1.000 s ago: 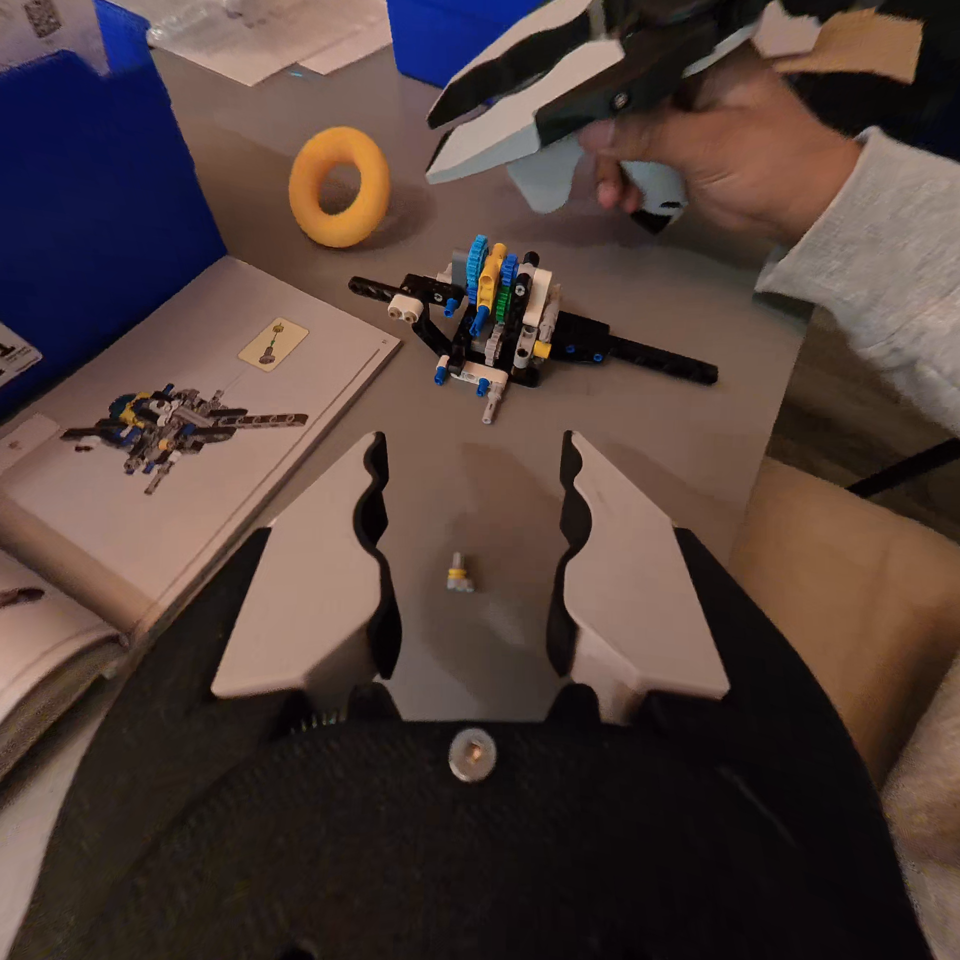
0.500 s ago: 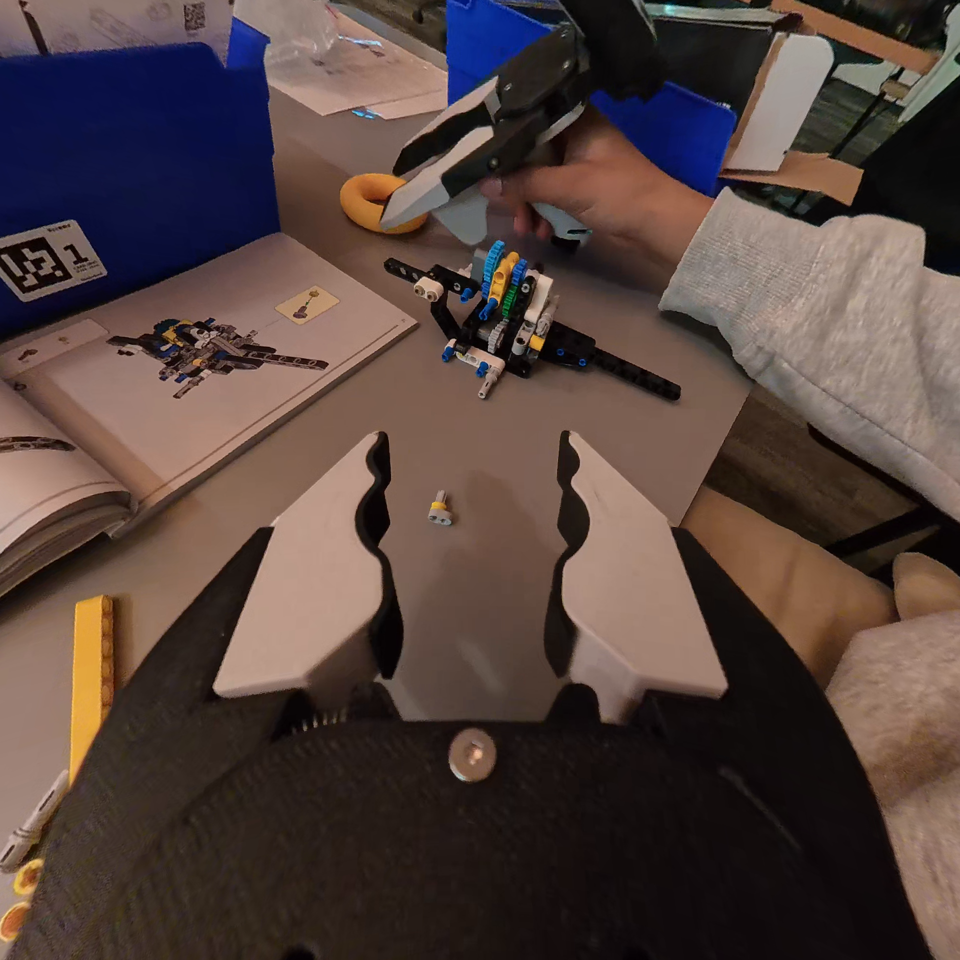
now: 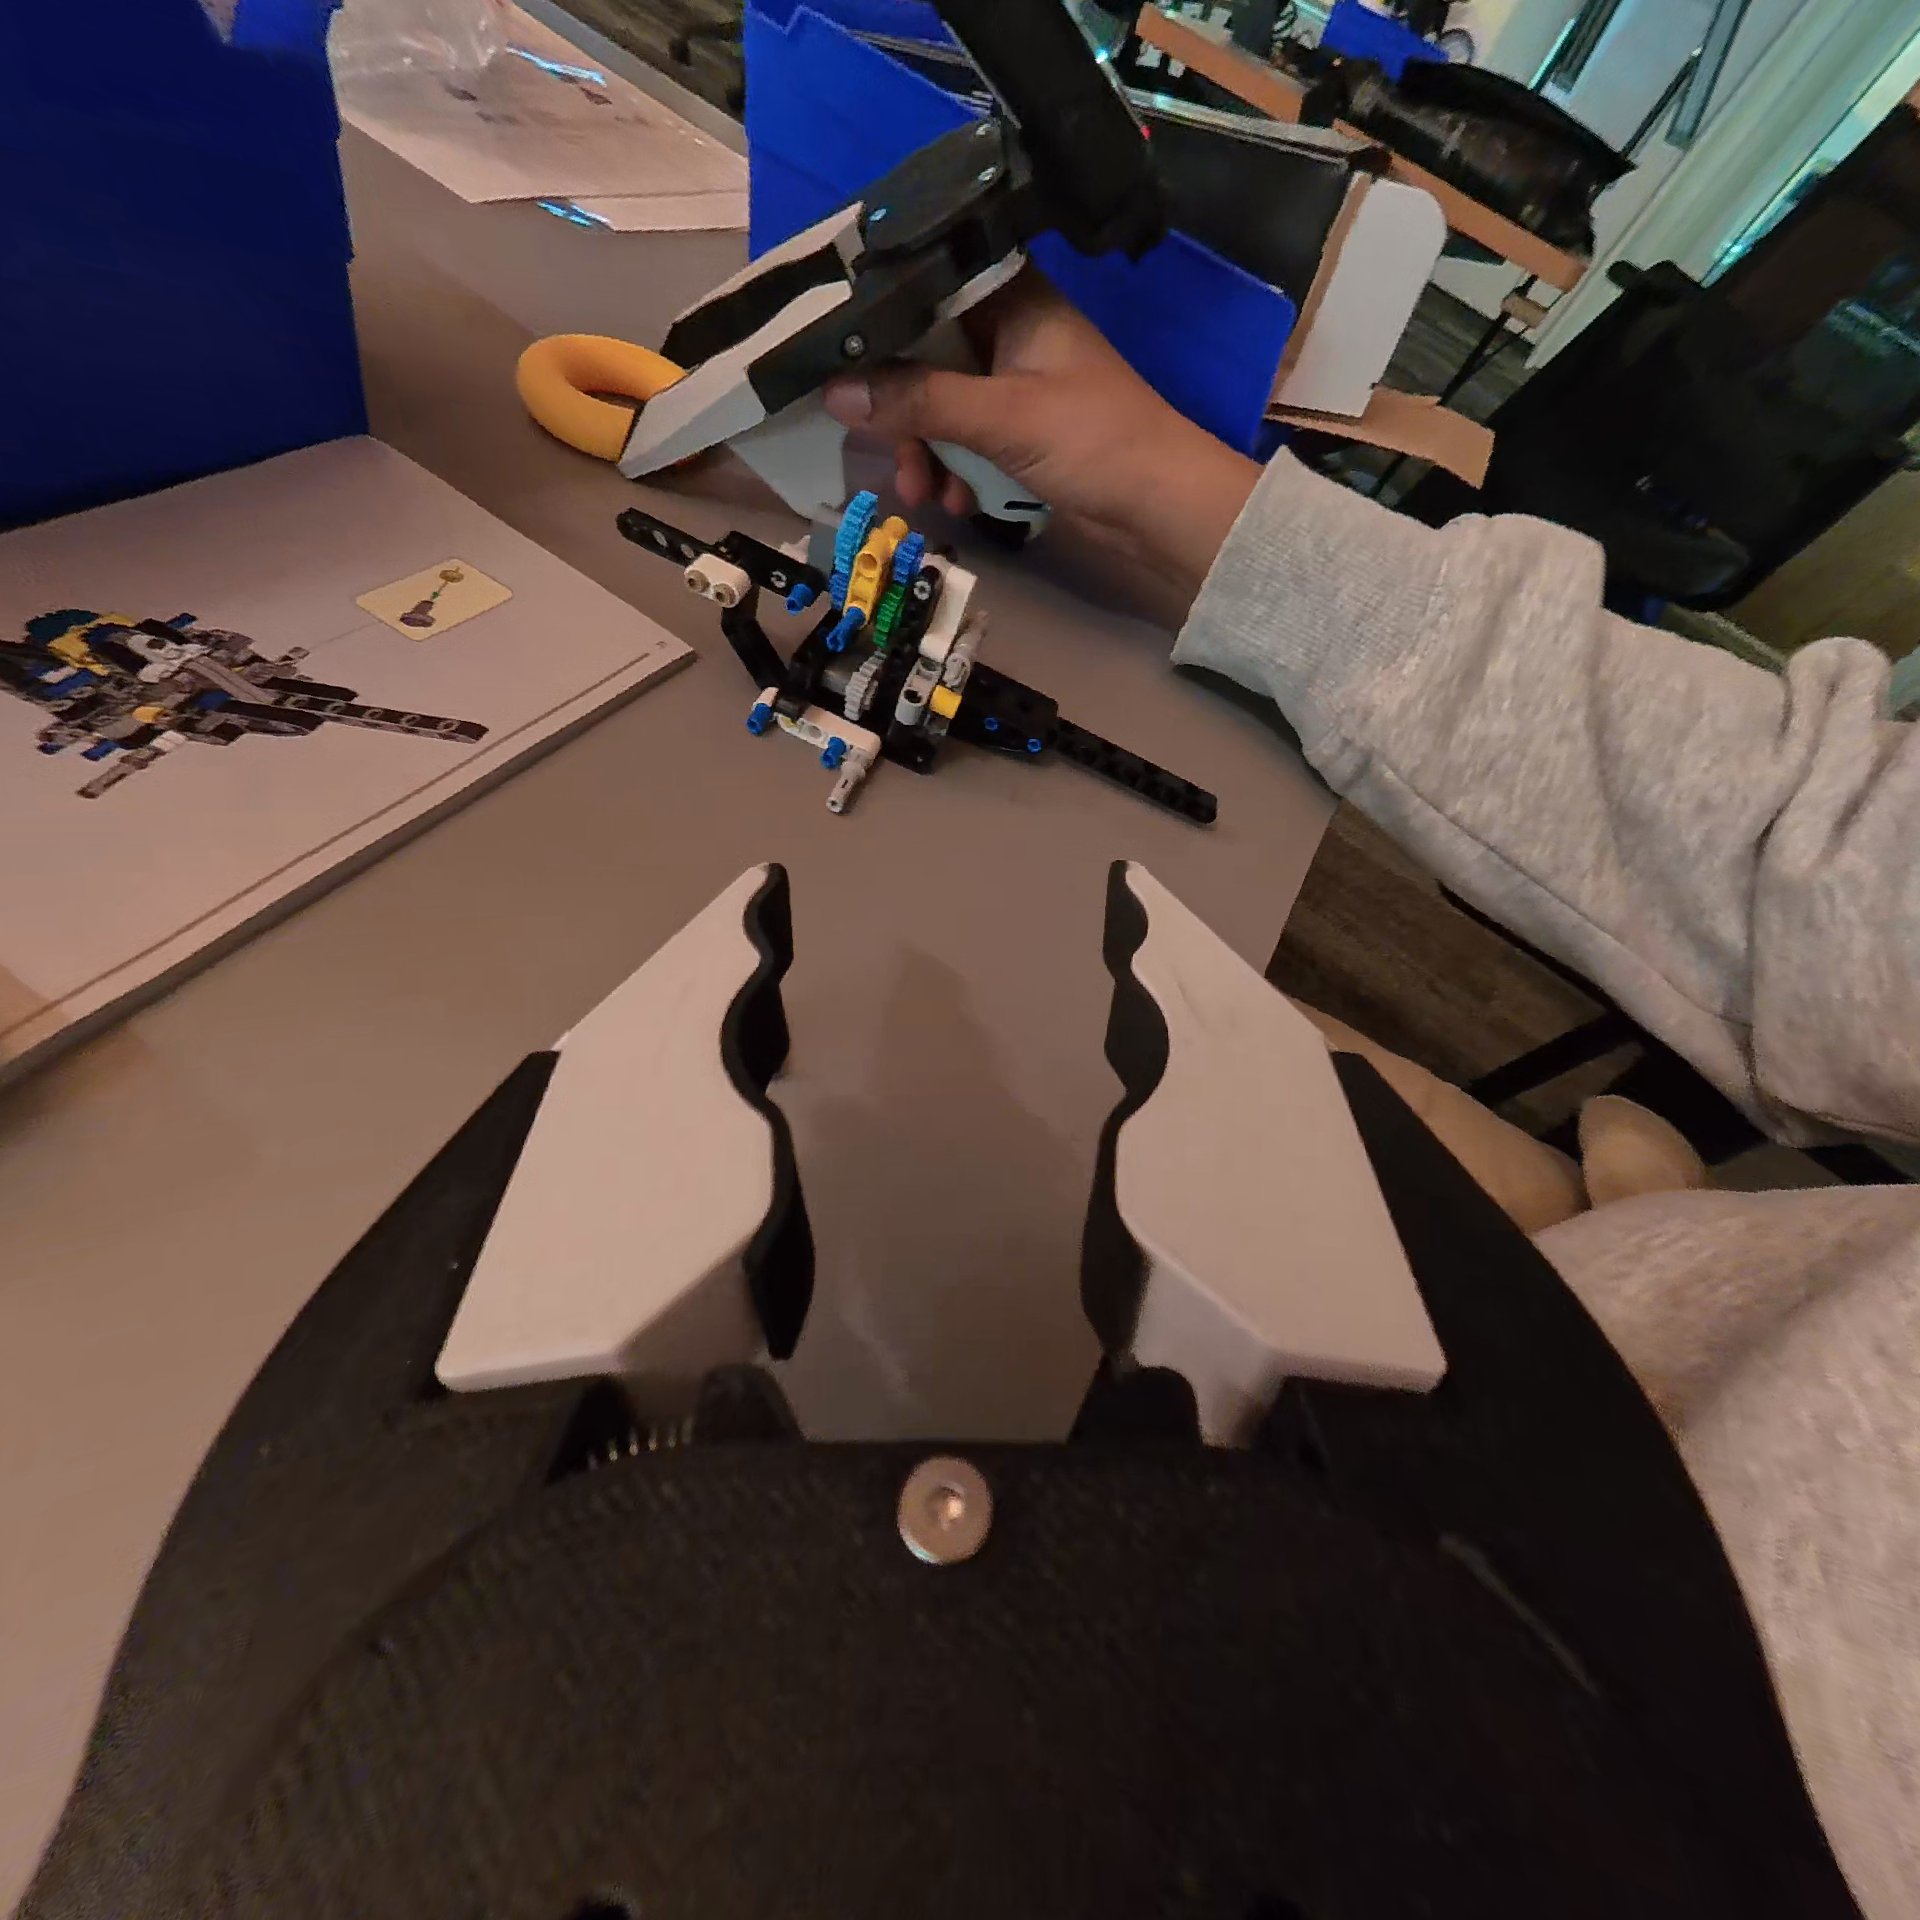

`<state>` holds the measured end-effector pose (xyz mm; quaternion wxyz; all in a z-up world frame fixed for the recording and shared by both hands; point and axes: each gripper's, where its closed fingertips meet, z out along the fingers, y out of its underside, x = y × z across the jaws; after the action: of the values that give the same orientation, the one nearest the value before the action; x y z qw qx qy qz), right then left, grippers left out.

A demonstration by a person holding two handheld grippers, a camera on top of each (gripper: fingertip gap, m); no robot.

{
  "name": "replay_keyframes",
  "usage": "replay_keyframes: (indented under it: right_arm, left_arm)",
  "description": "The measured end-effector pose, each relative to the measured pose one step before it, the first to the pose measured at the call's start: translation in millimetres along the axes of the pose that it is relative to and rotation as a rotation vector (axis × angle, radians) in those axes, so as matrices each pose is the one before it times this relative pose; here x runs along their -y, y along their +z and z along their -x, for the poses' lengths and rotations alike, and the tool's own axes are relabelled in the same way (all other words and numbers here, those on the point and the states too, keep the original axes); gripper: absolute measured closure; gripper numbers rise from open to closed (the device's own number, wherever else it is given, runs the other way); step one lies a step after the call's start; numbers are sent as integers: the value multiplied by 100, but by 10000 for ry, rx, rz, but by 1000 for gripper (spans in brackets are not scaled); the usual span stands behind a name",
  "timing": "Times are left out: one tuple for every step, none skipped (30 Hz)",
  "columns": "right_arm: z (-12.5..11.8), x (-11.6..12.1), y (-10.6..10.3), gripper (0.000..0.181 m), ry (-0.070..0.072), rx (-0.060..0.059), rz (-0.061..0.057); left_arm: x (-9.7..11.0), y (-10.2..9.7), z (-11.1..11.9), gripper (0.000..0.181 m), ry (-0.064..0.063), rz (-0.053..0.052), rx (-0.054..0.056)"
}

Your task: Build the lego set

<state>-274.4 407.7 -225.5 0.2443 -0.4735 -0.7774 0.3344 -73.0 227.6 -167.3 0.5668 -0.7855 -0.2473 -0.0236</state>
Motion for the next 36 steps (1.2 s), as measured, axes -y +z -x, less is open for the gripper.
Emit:
replay_keyframes:
  right_arm:
    - [4, -2, -4, 114, 16, -15, 0]
    - [-16, -2, -2, 115, 21, -15, -1]
    - [2, -10, 2, 115, 20, -19, 0]
    - [-4, -11, -14, 115, 23, -20, -1]
    - [-20, -10, -29, 115, 29, -31, -2]
    - [-24, -19, -28, 115, 10, -50, -2]
    - [-17, -6, -36, 115, -23, -60, -6]
    - [-35, -15, -51, 116, -18, -68, -12]
    - [-50, -3, -58, 116, -5, -71, -19]
    - [-39, 4, -53, 116, 4, -52, -25]
    - [-83, 20, -67, 116, 29, -52, -35]
    - [-141, 47, -70, 116, 62, -71, -46]
    - [-181, 59, -56, 116, 91, -65, -55]
    - [-187, 40, -34, 116, 132, -34, -34]
    - [-211, -11, 5, 116, 177, -18, 0]
    - [-262, -31, 22, 116, 201, -28, 25]
    - [-276, -27, 31, 116, 193, -34, 22]
    - [-316, -26, 47, 116, 139, -77, 31]
    - [-419, -8, 35, 116, 52, -164, 20]
    - [-443, -23, 18, 116, -25, -199, 26]
    - [-448, -45, 28, 116, -59, -216, 33]
    - [-417, -42, 41, 116, -45, -191, 37]
    - [-394, -33, 57, 116, 14, -161, 29]
    - [-383, 19, 53, 116, 76, -123, 9]
    - [-397, 51, 57, 116, 91, -128, -15]
    - [-449, 40, 68, 115, 79, -152, -8]
    - [-508, 66, 82, 115, 56, -194, -8]
    - [-505, 54, 104, 115, 18, -196, 0]
    - [-381, 12, 131, 115, -2, -132, 34]
    - [-295, -44, 155, 115, 15, -90, 63]
    - [-160, 18, 113, 115, 48, -18, 26]
    - [-116, 38, 83, 115, 61, -3, 7]
    - [-98, -11, 62, 115, 47, -23, 25]
    - [-55, -12, 22, 115, 39, -15, 9]
    - [-29, 0, 6, 115, 20, -9, 1]
    - [-22, -3, 0, 115, 6, -5, 0]
  left_arm:
    - [9, 63, -78, 121, -78, -15, -108]
    - [28, 40, -18, 122, -41, -21, -78]
    - [24, 45, 26, 122, -21, -17, -54]
    - [9, 37, 41, 122, -24, 0, -55]
    - [13, 30, 57, 122, -43, 5, -55]
    - [48, 30, 49, 123, -61, -11, -58]
    - [75, 26, 37, 123, -74, -25, -60]
    - [66, 20, 45, 123, -81, -23, -62]
    - [72, 22, 28, 123, -74, -24, -60]
    - [82, 11, 47, 123, -55, -25, -38]
    - [74, -8, 58, 123, -31, -27, -16]
    - [65, 4, 47, 124, -16, -21, -21]
    - [54, -1, 55, 124, -16, -16, -9]
    - [48, 3, 84, 124, -19, -15, 5]
    - [31, 2, 60, 124, -24, -12, -7]
    - [17, 3, 32, 124, -31, -11, -20]
    - [24, -1, 23, 124, -32, -13, -17]
    - [33, 6, 10, 124, -25, -19, -12]
    - [33, -1, -4, 125, -16, -20, -12]
    - [28, 6, -27, 125, -12, -21, -15]
    - [10, 22, -43, 125, -5, -8, -18]
    - [-23, 29, -17, 125, -1, 5, -5]
    - [-48, 50, -24, 125, 6, 16, -3]
    - [-64, 57, 1, 125, 11, 26, 5]
    - [-80, 64, 16, 125, 19, 33, 11]
    - [-97, 55, 40, 125, 25, 35, 26]
    - [-94, 57, 33, 125, 27, 33, 20]
    - [-79, 48, 23, 125, 19, 31, 12]
    - [-74, 57, 43, 125, 13, 28, 14]
    - [-39, 35, 47, 125, 10, 19, 23]
    - [-21, 13, 31, 125, 11, 1, 19]
    - [26, 8, -16, 125, 18, -18, 13]
    - [22, 14, -21, 125, 25, -17, 14]
    - [-31, 35, -16, 125, 26, 7, 15]
    - [-43, 45, -34, 125, 14, 22, 7]
    - [-19, 40, -54, 125, -3, 5, -10]
